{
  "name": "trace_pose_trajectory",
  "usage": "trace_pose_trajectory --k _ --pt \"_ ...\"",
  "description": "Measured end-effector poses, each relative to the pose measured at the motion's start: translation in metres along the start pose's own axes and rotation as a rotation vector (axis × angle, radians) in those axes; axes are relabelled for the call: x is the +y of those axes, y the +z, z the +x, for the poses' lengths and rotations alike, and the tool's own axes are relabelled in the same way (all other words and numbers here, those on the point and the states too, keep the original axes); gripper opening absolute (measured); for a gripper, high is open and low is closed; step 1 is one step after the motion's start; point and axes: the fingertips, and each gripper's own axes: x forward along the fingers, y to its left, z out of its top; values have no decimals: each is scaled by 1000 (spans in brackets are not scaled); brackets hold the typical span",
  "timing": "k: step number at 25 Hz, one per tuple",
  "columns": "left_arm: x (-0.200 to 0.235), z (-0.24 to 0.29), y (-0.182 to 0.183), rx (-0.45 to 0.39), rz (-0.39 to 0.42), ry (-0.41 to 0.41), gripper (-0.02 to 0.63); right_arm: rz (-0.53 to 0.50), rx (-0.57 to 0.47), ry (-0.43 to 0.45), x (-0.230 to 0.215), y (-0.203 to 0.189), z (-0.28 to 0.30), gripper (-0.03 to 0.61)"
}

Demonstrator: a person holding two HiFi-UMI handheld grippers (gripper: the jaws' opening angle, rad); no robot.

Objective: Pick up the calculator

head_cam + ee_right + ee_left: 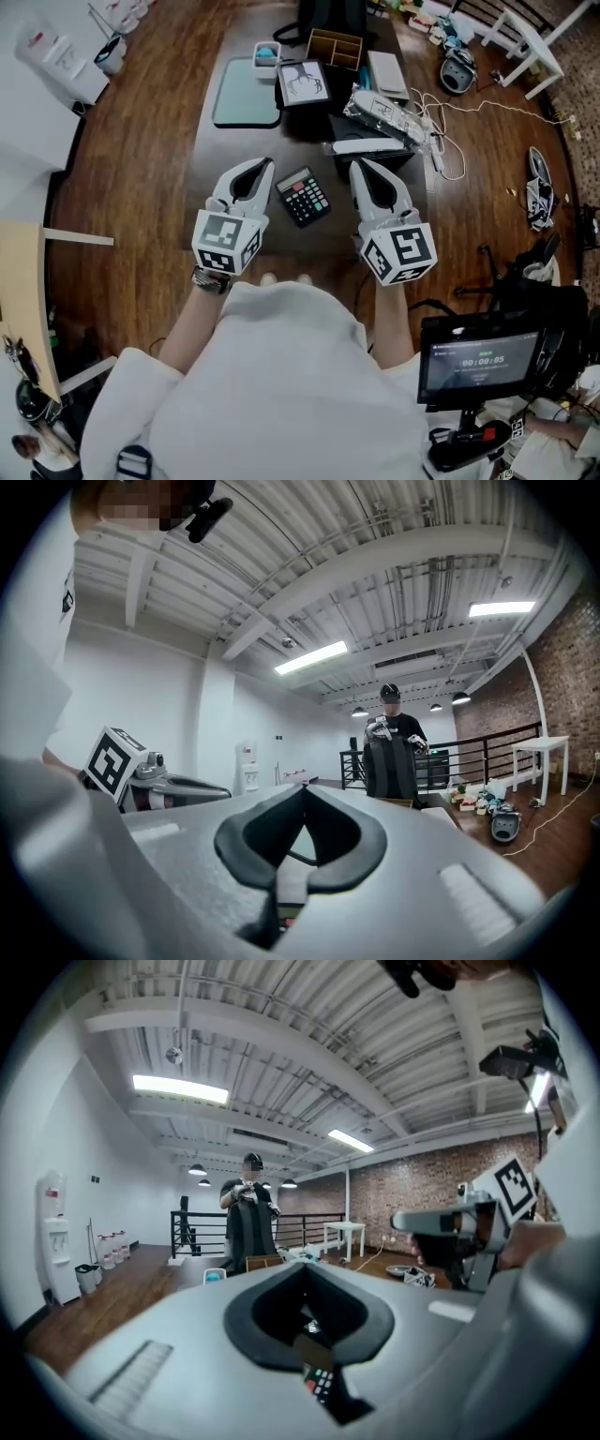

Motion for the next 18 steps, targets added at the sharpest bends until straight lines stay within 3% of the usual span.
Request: trace_pose_trajectory --k 18 --pt "15 7 -20 59 -39 -48 6 -12 30 -49 7 -9 12 -2"
